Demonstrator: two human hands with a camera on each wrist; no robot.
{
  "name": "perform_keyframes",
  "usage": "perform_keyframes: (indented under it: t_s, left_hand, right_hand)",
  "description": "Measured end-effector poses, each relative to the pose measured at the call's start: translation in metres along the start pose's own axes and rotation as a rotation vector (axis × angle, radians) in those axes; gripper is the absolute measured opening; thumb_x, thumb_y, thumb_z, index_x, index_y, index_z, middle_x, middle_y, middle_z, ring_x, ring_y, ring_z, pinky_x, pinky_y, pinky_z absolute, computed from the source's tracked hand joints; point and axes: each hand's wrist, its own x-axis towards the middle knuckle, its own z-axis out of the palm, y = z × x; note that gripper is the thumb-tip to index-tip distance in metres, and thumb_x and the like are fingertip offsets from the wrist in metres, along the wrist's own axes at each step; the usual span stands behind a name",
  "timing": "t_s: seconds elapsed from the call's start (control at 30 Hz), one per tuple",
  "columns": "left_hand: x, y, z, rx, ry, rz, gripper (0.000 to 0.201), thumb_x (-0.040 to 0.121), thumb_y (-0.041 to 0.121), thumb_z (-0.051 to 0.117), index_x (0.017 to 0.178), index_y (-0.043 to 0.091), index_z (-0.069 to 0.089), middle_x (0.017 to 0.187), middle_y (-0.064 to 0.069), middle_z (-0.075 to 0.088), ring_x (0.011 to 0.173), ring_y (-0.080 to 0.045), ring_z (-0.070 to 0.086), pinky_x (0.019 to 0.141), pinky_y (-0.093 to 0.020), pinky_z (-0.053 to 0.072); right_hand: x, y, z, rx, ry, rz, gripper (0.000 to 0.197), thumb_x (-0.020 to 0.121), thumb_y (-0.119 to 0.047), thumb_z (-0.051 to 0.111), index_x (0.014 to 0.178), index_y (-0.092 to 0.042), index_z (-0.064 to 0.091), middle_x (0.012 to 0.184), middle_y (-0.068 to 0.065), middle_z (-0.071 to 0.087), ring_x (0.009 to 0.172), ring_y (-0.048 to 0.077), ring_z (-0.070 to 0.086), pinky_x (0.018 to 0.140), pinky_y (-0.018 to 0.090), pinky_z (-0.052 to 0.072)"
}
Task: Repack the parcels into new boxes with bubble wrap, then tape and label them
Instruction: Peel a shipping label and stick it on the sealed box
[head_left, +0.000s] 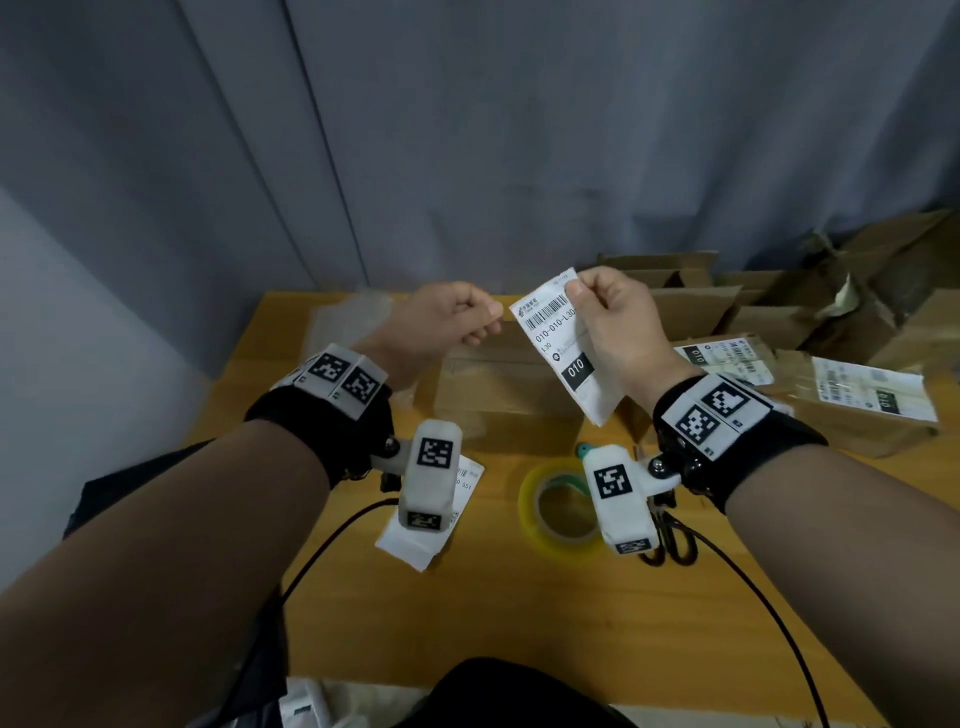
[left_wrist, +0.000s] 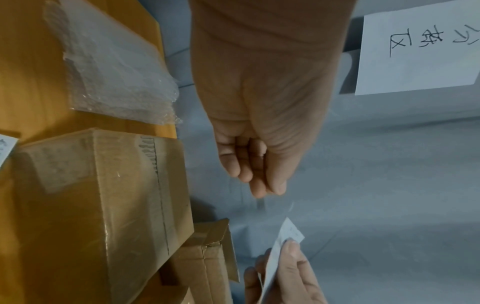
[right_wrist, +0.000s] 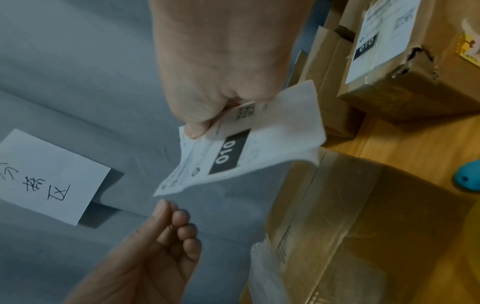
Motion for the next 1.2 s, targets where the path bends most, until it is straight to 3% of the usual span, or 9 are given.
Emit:
perform_keyframes:
  t_s: [0.13, 0.4, 0.47, 0.53, 0.57, 0.67, 0.77, 0.97, 1.2]
  left_hand:
    - [0.005, 0.005, -0.002, -0.046, -0.016, -0.011, 0.02, 0.098, 0.019, 0.048, 0.088, 0.011, 0.064, 0.082, -0.001, 0.064, 0.072, -0.009, 0.055, 0.068, -0.018, 0.046]
    - [0.014, 0.012, -0.008, -0.075, -0.183, -0.091, 0.012, 0.092, 0.012, 0.057, 0.085, 0.009, 0.066, 0.071, 0.002, 0.066, 0.063, -0.007, 0.055, 0.063, -0.018, 0.045]
    - [0.015, 0.012, -0.008, -0.115, -0.196, -0.09, 0.011, 0.093, 0.01, 0.056, 0.087, 0.008, 0.065, 0.073, 0.001, 0.065, 0.064, -0.007, 0.055, 0.063, -0.016, 0.046]
    - [0.017, 0.012, -0.007, -0.144, -0.141, -0.073, 0.011, 0.094, 0.01, 0.055, 0.089, 0.008, 0.064, 0.076, 0.0, 0.064, 0.067, -0.007, 0.055, 0.065, -0.016, 0.047]
    - [0.019, 0.012, -0.005, -0.159, -0.091, -0.062, 0.011, 0.094, 0.01, 0.054, 0.09, 0.009, 0.064, 0.077, 0.0, 0.064, 0.068, -0.007, 0.055, 0.066, -0.017, 0.047]
    - [0.025, 0.012, 0.003, -0.244, 0.013, -0.044, 0.011, 0.094, 0.01, 0.053, 0.088, 0.01, 0.063, 0.077, -0.001, 0.063, 0.069, -0.008, 0.055, 0.067, -0.019, 0.046]
    - [0.03, 0.011, 0.012, -0.335, 0.049, -0.042, 0.015, 0.094, 0.009, 0.053, 0.083, 0.013, 0.062, 0.074, -0.001, 0.061, 0.069, -0.009, 0.056, 0.066, -0.019, 0.048]
    - [0.029, 0.01, 0.018, -0.418, 0.074, -0.045, 0.011, 0.095, 0.012, 0.054, 0.09, 0.005, 0.062, 0.081, -0.009, 0.066, 0.071, -0.01, 0.066, 0.07, -0.02, 0.054]
    - [0.03, 0.007, 0.019, -0.402, 0.058, -0.043, 0.018, 0.096, 0.009, 0.051, 0.102, -0.005, 0.061, 0.085, -0.012, 0.065, 0.076, -0.012, 0.067, 0.074, -0.021, 0.055]
  right_hand:
    - [0.004, -0.001, -0.002, -0.026, -0.051, -0.016, 0.022, 0.099, -0.016, 0.05, 0.078, -0.017, 0.055, 0.041, -0.009, 0.053, 0.036, 0.002, 0.044, 0.039, 0.017, 0.037]
    - [0.014, -0.008, 0.002, -0.098, -0.093, -0.084, 0.018, 0.098, -0.013, 0.051, 0.081, -0.014, 0.056, 0.042, -0.011, 0.053, 0.039, 0.001, 0.046, 0.045, 0.019, 0.04]
    - [0.017, -0.006, 0.002, -0.167, -0.068, -0.115, 0.002, 0.094, -0.017, 0.058, 0.092, -0.018, 0.059, 0.067, -0.013, 0.063, 0.064, 0.001, 0.057, 0.064, 0.026, 0.05]
    - [0.019, -0.002, 0.001, -0.413, 0.018, -0.177, 0.033, 0.086, -0.025, 0.068, 0.117, -0.025, 0.054, 0.115, -0.006, 0.053, 0.109, 0.009, 0.047, 0.1, 0.031, 0.039]
    - [0.018, -0.004, 0.002, -0.49, 0.053, -0.21, 0.042, 0.084, -0.027, 0.07, 0.121, -0.026, 0.052, 0.123, -0.002, 0.044, 0.117, 0.012, 0.038, 0.105, 0.029, 0.031]
    - [0.015, -0.011, 0.01, -0.301, -0.012, -0.285, 0.021, 0.083, -0.022, 0.072, 0.102, -0.019, 0.064, 0.105, 0.0, 0.054, 0.099, 0.013, 0.052, 0.091, 0.026, 0.042]
    - [0.013, -0.014, 0.02, -0.027, -0.124, -0.204, 0.011, 0.084, -0.01, 0.07, 0.095, -0.011, 0.07, 0.089, 0.004, 0.069, 0.082, 0.013, 0.063, 0.082, 0.027, 0.052]
    - [0.016, -0.011, 0.02, 0.102, -0.122, -0.146, 0.016, 0.086, 0.0, 0.065, 0.102, 0.003, 0.069, 0.092, 0.018, 0.071, 0.074, 0.012, 0.067, 0.075, 0.026, 0.058]
    - [0.018, -0.007, 0.02, 0.12, -0.138, -0.126, 0.015, 0.088, -0.001, 0.063, 0.101, -0.001, 0.069, 0.083, 0.007, 0.07, 0.073, 0.009, 0.068, 0.074, 0.027, 0.059]
